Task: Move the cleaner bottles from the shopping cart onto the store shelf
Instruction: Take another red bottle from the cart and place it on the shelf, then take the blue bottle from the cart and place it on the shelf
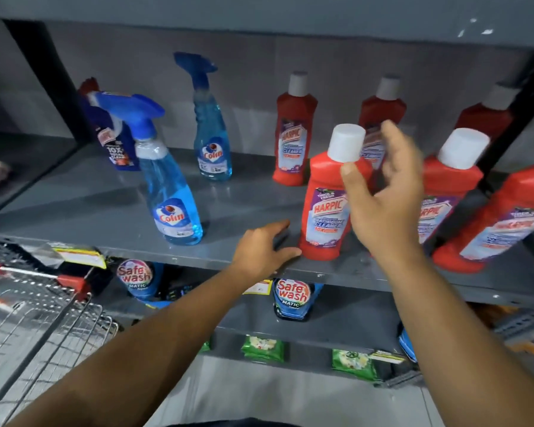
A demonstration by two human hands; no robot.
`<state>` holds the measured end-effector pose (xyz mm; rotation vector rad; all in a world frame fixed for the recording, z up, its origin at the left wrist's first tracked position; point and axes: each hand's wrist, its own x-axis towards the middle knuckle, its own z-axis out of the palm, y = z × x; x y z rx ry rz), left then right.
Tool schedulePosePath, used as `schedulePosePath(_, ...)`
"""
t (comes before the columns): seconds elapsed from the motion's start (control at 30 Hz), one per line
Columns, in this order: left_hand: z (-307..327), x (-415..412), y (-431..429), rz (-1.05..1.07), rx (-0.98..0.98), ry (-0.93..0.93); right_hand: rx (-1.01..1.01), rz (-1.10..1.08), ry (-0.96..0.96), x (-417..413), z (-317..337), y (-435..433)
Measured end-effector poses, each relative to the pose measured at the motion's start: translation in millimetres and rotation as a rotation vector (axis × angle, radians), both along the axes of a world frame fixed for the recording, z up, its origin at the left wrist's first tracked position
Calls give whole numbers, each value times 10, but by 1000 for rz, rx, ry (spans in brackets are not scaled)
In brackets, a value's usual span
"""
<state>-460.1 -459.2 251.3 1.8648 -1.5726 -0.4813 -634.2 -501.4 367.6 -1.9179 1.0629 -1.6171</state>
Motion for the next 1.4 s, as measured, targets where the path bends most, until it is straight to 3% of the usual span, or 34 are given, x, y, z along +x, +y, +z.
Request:
schedulePosePath(0.1,31,321,501,119,-72,10,-406,-15,-8,168,88,302)
schedulePosePath(0.17,21,643,967,223,-94,24,-437,167,8,383,67,477)
schedulePosePath(0.33,-48,1611,2333,689,-144,121,44,723,54,1287,-280,897)
schedulePosePath(0.53,-291,2786,4067,1167,37,221,501,1178,425,2631,-785,1633)
schedulePosePath(0.8,-949,3577,5216,1363,371,382,672,1362,734,4375,-1255,2535)
schedulePosePath(1.03,-1911,3788,5573,1215,728,635,720,1337,1411,5339,-2310,3476)
schedulePosePath(1.17,-2369,3617,5654,1403,772,934,530,1498,1879,5434,-2813,3986)
schedulePosePath(1.3,-2679,3447,5615,1630,738,1259,571,1470,2039,5496,-3314,4138)
schedulePosePath(1.4,-2917,3403,5544,1743,741,1359,817,1306,2010,5487,-3715,4147)
